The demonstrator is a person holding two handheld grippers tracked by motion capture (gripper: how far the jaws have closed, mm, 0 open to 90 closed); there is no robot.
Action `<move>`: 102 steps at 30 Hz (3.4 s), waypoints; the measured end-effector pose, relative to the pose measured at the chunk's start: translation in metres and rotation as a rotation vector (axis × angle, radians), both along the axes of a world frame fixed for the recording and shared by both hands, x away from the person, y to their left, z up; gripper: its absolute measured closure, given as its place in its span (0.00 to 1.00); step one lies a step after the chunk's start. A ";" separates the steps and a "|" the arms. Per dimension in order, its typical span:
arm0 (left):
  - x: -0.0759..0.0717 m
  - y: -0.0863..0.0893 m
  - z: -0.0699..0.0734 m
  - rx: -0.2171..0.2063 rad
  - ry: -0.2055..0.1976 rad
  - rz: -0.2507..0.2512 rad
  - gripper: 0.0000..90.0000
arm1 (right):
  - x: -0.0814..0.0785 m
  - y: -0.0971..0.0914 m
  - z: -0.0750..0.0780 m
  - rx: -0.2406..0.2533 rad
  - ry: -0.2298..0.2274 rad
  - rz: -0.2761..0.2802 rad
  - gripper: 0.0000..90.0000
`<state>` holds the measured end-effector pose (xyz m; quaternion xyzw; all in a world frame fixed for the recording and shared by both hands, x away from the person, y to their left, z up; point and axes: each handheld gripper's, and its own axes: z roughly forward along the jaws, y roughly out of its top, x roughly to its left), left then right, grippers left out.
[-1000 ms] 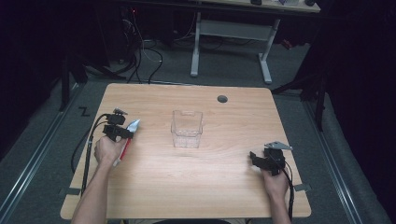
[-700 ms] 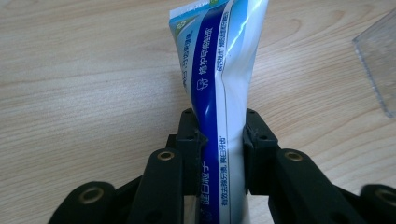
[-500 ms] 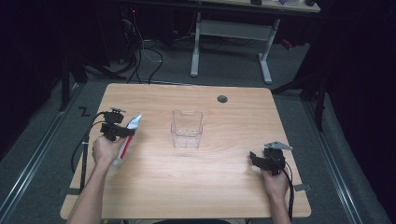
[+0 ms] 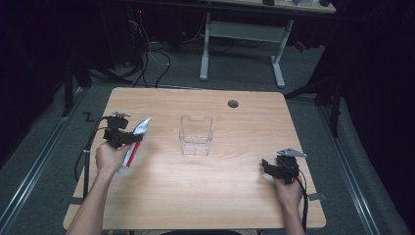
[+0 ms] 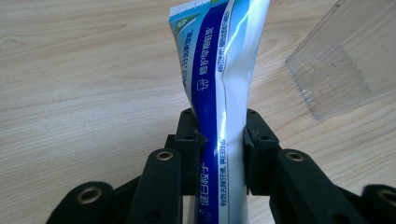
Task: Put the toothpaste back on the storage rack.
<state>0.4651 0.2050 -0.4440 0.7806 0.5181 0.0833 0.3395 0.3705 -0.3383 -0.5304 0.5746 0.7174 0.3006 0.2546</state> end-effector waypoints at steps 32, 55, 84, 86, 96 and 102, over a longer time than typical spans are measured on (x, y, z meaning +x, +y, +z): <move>-0.018 -0.055 0.058 -0.076 -0.169 -0.157 0.80 | 0.000 0.000 0.000 0.000 0.000 0.000 0.35; -0.011 -0.104 0.085 -0.131 -0.230 -0.252 0.79 | 0.000 0.000 0.000 0.000 0.000 0.000 0.35; 0.014 -0.159 0.101 -0.174 -0.299 -0.282 0.80 | 0.000 0.000 0.000 -0.001 0.000 0.002 0.35; 0.016 -0.162 0.102 -0.178 -0.302 -0.280 0.80 | 0.000 0.000 0.000 -0.001 0.000 0.002 0.35; 0.028 -0.173 0.098 -0.188 -0.298 -0.275 0.80 | 0.000 0.000 0.000 -0.001 0.000 0.002 0.35; 0.037 -0.179 0.095 -0.180 -0.303 -0.261 0.80 | 0.000 0.000 0.000 -0.002 0.001 0.002 0.35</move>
